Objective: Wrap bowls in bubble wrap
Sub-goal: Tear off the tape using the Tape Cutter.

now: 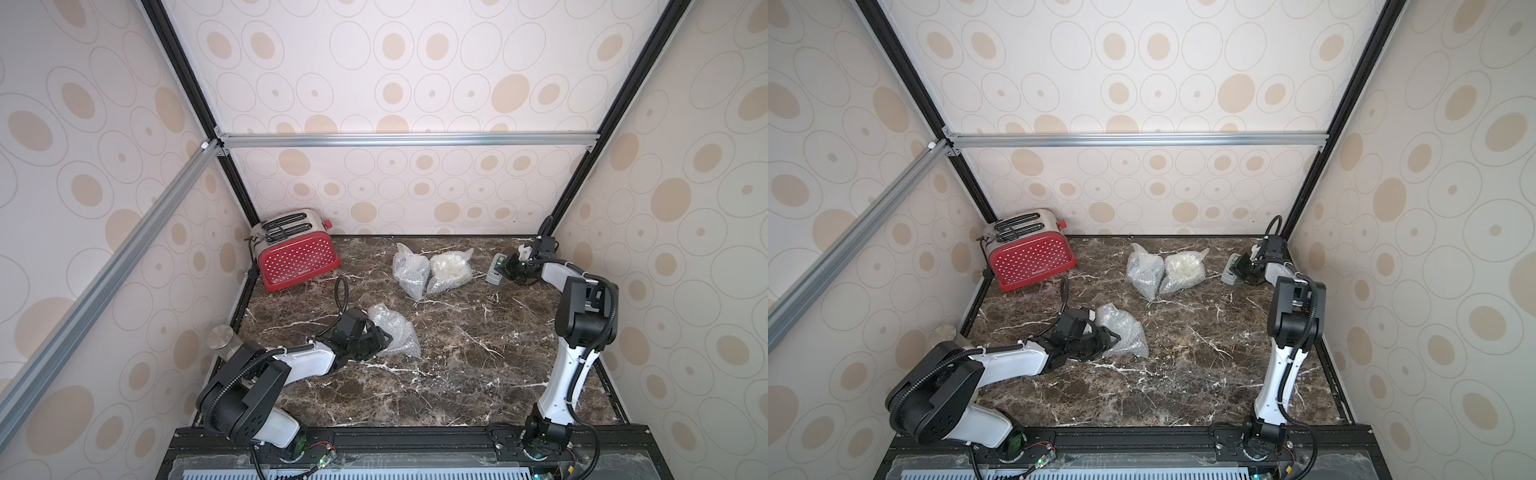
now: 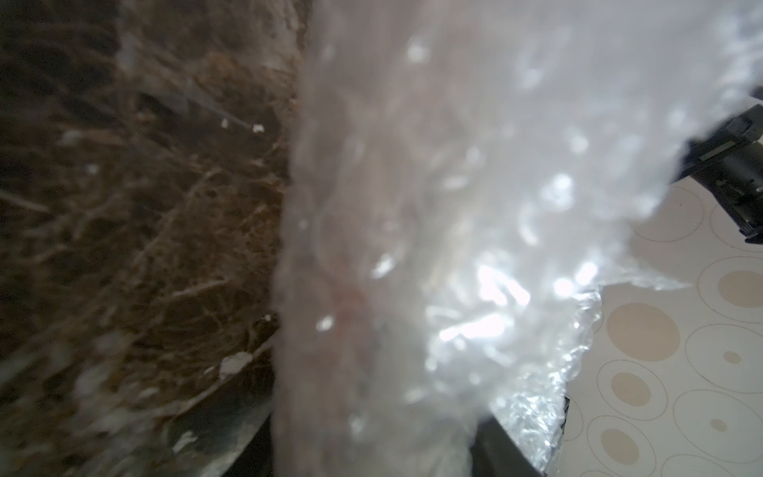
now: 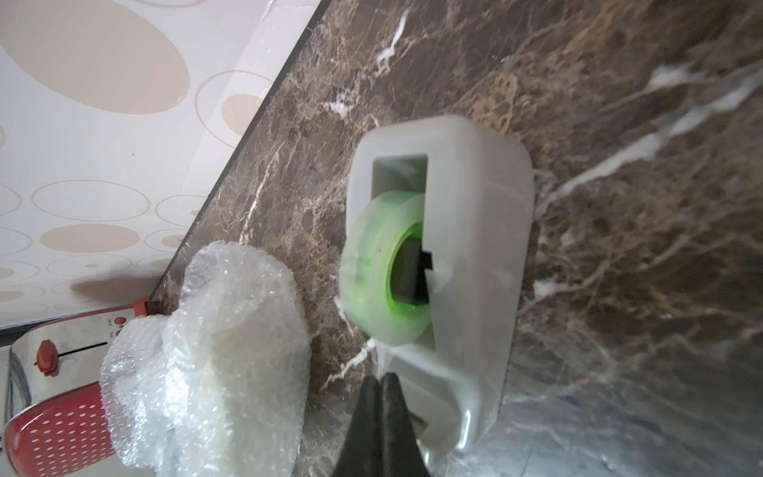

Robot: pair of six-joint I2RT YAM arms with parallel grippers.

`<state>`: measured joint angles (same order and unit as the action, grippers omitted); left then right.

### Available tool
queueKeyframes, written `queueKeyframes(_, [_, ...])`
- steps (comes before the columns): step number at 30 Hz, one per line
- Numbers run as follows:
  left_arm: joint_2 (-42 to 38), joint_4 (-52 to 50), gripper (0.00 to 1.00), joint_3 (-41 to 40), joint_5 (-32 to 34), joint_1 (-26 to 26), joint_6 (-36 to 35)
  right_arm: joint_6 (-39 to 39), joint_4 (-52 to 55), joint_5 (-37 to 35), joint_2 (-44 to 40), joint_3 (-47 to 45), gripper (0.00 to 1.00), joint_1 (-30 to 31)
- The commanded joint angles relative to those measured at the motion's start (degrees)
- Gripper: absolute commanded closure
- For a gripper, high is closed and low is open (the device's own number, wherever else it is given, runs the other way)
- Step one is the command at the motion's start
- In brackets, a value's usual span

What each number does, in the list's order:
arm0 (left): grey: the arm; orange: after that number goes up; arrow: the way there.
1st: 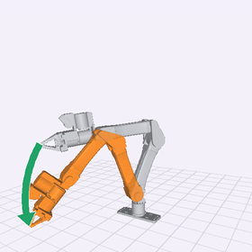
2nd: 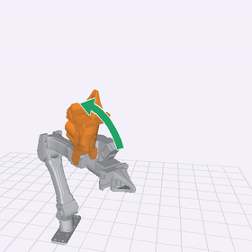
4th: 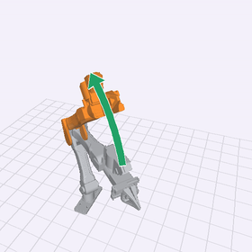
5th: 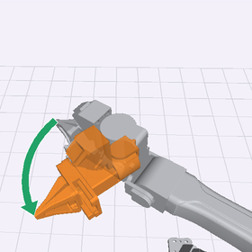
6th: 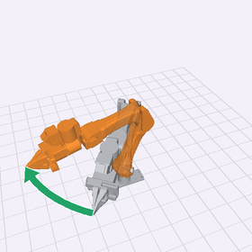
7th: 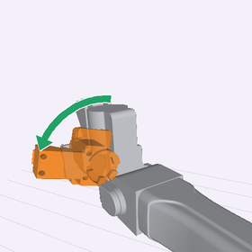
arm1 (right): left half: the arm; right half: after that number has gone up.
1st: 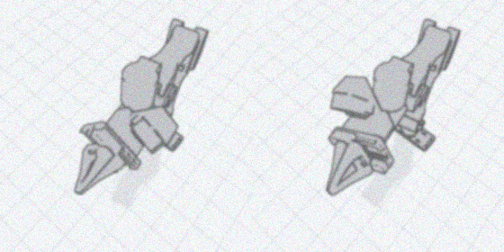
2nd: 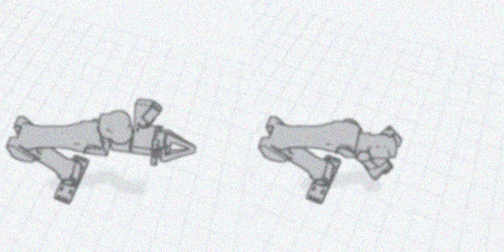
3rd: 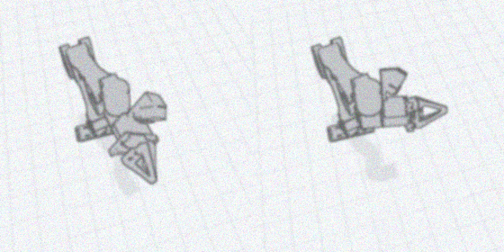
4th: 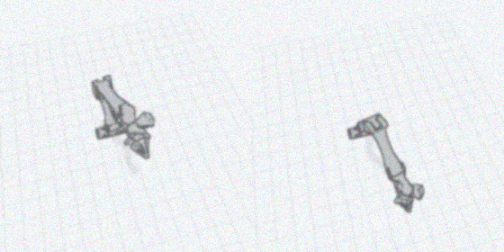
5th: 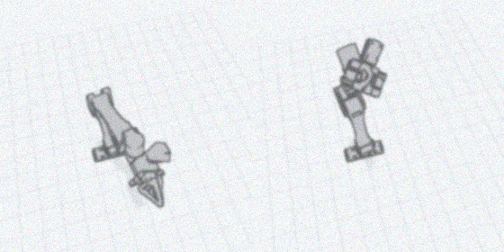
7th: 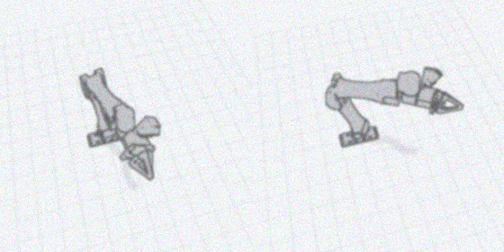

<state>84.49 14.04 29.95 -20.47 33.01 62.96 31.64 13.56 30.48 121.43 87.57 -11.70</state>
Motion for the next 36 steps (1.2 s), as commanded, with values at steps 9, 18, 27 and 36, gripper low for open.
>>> queueKeyframes(9, [0.49, 0.17, 0.48, 1.33, -0.09, 0.30, -1.10, 2.22, 0.32, 5.50, -10.72, -9.71, 0.99, 0.10])
queueKeyframes(18, [0.68, 0.80, 0.48, 1.07, -0.53, 0.34, -1.08, 3.75, -3.72, 7.40, -13.87, -19.07, 0.98, 0.19])
queueKeyframes(27, [0.33, 1.07, 0.48, 0.54, -0.45, 0.35, -1.00, 3.70, -7.40, 8.28, -9.23, -21.15, 0.98, 0.39])
queueKeyframes(36, [-0.46, 0.20, 0.48, 0.52, -0.23, 0.30, -1.04, 3.69, -11.18, 10.44, -3.09, -21.13, 0.98, 0.21])
